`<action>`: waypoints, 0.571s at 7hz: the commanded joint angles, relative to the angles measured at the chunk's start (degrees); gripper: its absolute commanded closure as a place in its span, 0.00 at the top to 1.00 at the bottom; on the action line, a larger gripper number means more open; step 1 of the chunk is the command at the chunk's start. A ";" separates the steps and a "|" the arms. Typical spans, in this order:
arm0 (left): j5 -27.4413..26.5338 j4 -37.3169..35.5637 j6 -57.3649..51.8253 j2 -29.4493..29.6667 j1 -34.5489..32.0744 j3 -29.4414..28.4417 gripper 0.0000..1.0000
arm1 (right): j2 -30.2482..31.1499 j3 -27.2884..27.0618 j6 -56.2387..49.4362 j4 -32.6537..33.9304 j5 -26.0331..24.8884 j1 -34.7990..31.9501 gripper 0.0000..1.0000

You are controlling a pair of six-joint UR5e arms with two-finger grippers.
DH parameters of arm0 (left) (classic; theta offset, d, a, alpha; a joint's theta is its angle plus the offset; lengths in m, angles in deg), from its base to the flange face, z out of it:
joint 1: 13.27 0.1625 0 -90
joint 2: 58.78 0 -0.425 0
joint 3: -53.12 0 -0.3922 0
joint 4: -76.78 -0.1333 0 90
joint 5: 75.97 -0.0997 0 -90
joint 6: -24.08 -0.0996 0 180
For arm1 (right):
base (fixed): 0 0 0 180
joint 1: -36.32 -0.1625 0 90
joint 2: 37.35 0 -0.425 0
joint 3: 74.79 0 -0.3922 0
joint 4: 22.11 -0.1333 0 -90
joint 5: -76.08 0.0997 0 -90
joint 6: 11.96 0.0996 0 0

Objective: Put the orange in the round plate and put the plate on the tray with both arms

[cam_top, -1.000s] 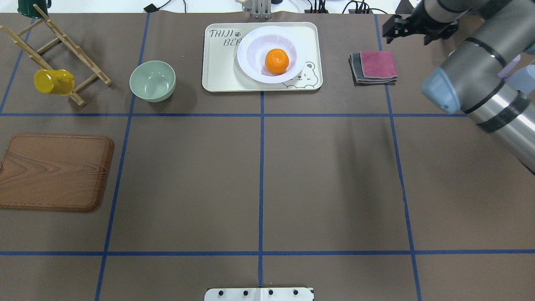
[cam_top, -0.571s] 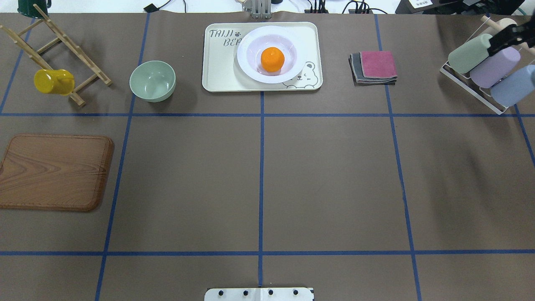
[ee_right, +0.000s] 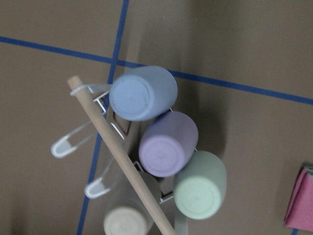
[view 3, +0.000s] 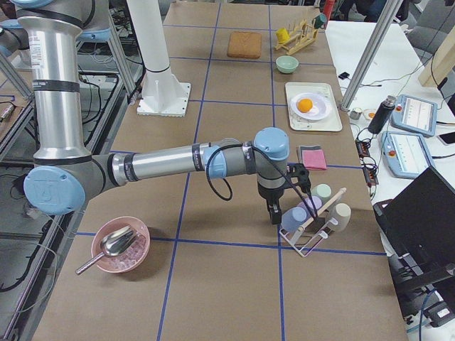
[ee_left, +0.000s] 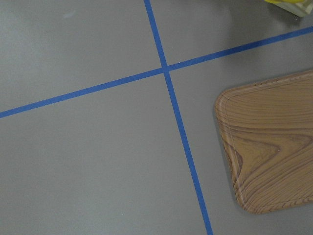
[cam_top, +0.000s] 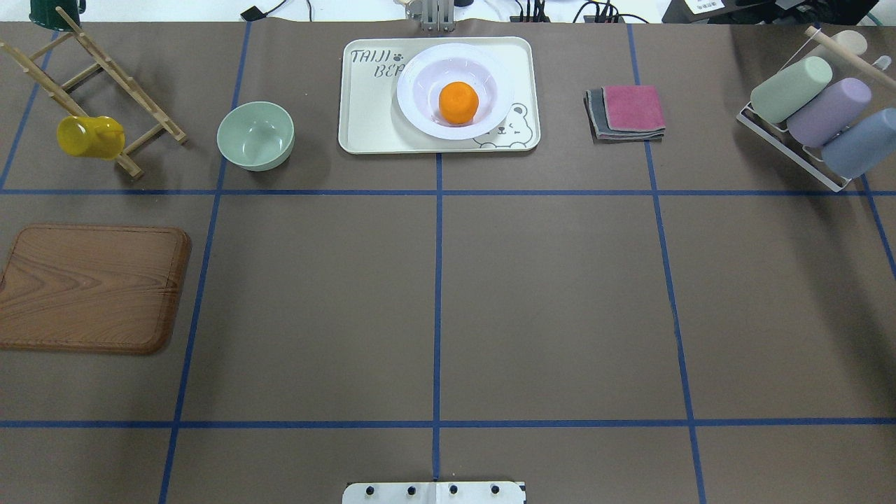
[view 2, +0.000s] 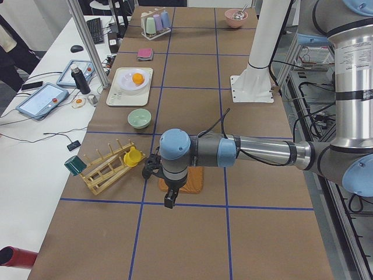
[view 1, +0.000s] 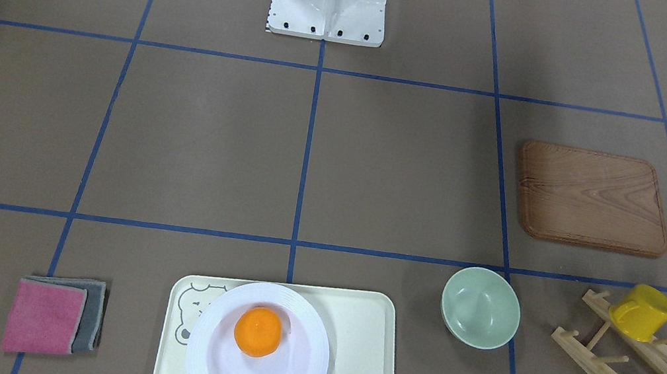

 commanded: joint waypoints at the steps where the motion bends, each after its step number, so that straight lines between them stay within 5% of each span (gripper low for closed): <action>1: -0.37 -0.25 -0.02 -0.70 -0.14 3.25 0.99 | 4.70 -0.14 -2.51 0.94 0.56 -3.14 1.00; 4: -0.81 0.01 -0.37 -0.97 -0.05 3.01 0.99 | 6.30 -1.19 -2.35 0.68 1.00 -3.77 1.00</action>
